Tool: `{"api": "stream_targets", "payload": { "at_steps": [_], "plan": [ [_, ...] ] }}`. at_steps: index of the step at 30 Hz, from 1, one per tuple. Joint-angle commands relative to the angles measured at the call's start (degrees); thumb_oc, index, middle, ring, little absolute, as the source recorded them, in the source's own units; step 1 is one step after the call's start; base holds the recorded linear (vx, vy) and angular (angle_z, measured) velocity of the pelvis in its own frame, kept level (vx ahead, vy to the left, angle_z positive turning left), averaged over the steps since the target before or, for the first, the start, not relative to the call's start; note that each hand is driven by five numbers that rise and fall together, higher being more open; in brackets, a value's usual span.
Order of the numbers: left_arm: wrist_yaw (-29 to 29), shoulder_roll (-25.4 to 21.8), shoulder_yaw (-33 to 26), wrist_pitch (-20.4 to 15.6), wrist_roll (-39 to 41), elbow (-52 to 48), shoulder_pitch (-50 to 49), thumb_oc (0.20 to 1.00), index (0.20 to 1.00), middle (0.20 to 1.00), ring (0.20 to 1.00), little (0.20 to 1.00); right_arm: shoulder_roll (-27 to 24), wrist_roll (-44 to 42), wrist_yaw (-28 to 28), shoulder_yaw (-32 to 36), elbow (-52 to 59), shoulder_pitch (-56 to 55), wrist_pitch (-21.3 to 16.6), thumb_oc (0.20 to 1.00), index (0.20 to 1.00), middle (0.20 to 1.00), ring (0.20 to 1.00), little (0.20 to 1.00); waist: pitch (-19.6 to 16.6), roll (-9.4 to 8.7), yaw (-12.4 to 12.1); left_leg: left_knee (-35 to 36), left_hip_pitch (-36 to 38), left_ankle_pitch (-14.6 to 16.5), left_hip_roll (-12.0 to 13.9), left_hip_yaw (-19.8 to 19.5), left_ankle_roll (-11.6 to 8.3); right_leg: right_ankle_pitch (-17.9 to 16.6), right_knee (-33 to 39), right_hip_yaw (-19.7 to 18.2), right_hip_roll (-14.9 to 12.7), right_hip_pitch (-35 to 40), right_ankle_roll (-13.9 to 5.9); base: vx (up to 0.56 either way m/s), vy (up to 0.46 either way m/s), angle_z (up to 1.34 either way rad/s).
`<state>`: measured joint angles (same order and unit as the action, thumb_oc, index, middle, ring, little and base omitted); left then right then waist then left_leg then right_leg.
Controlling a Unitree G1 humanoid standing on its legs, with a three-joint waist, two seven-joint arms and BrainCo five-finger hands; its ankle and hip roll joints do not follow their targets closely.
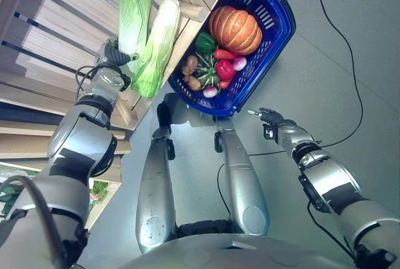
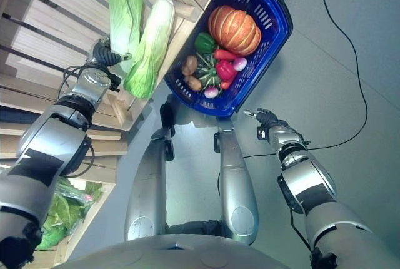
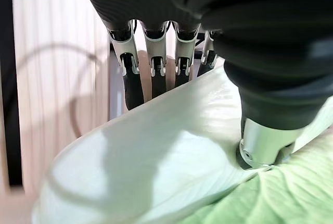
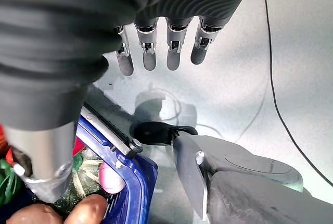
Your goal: Pick up fruits and vegetables into the basket
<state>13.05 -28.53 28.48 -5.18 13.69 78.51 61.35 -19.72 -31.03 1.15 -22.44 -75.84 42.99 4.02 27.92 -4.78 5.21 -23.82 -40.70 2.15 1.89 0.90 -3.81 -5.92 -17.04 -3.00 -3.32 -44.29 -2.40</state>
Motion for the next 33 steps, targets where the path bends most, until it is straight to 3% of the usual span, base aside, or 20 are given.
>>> {"api": "stream_targets", "payload": {
  "at_steps": [1,7,16,19,23,33],
  "plan": [
    [-1.9,1.7,-7.6,-4.5,9.6,2.3,-4.5,0.200,0.200,0.200,0.200,0.200,-2.5,-3.1,-1.3,1.4,0.0,-1.9,-2.5,1.000,1.000,1.000,1.000,1.000,1.9,2.98,0.2,5.1,-0.1,-4.3,-1.4,-0.4,-0.06,5.5,-4.4,4.0,1.5,2.5,-0.68,0.00,0.000,0.00],
    [-0.6,0.5,-11.5,-11.5,16.4,-5.7,-8.6,0.200,0.200,0.200,0.200,0.200,-3.9,-7.2,-3.4,4.5,3.7,-3.2,-7.6,1.000,1.000,1.000,1.000,1.000,1.9,3.23,-0.7,5.8,0.8,-4.3,-1.6,-0.7,-0.02,5.4,-4.1,4.3,1.5,3.4,-0.67,-0.01,-0.018,0.00],
    [3.4,0.2,-13.7,-14.6,16.7,-16.0,-12.2,0.200,0.200,0.200,0.200,0.200,-4.7,-9.7,-10.8,8.2,10.0,-4.3,-15.0,1.000,1.000,1.000,1.000,1.000,1.9,3.43,-1.5,6.1,0.8,-3.9,-2.0,-1.0,0.23,5.7,-3.9,4.9,1.4,3.6,-0.58,-0.01,-0.025,0.02],
    [8.4,0.2,-13.6,-16.2,12.1,-20.4,-14.0,0.200,0.200,0.200,0.200,0.200,-5.1,-10.0,-15.7,10.0,15.7,-5.5,-19.1,1.000,1.000,1.000,1.000,1.000,1.9,3.52,-1.5,6.1,0.8,-3.6,-2.1,-1.1,0.31,5.7,-3.7,4.9,1.4,3.6,-0.55,0.00,-0.005,0.01],
    [14.8,-0.9,-13.1,-16.1,5.3,-24.2,-15.6,0.200,0.200,0.200,0.200,0.200,-5.4,-9.9,-19.8,11.1,22.0,-6.6,-21.4,1.000,1.000,1.000,1.000,1.000,1.9,3.70,-1.6,5.8,0.8,-3.1,-2.2,-1.2,0.33,6.1,-3.9,5.0,1.3,3.7,-0.53,0.00,-0.001,0.01],
    [29.7,-4.5,-12.1,-13.9,-13.2,-33.7,-17.6,0.200,0.200,0.200,0.200,0.200,-5.5,-8.0,-23.7,11.3,37.3,-9.9,-26.5,1.000,1.000,1.000,1.000,1.000,1.9,4.39,-1.7,6.1,0.4,-3.5,-2.3,-1.4,0.14,5.9,-3.5,4.9,1.0,3.4,-0.40,0.00,0.000,0.00]
  ]
}}
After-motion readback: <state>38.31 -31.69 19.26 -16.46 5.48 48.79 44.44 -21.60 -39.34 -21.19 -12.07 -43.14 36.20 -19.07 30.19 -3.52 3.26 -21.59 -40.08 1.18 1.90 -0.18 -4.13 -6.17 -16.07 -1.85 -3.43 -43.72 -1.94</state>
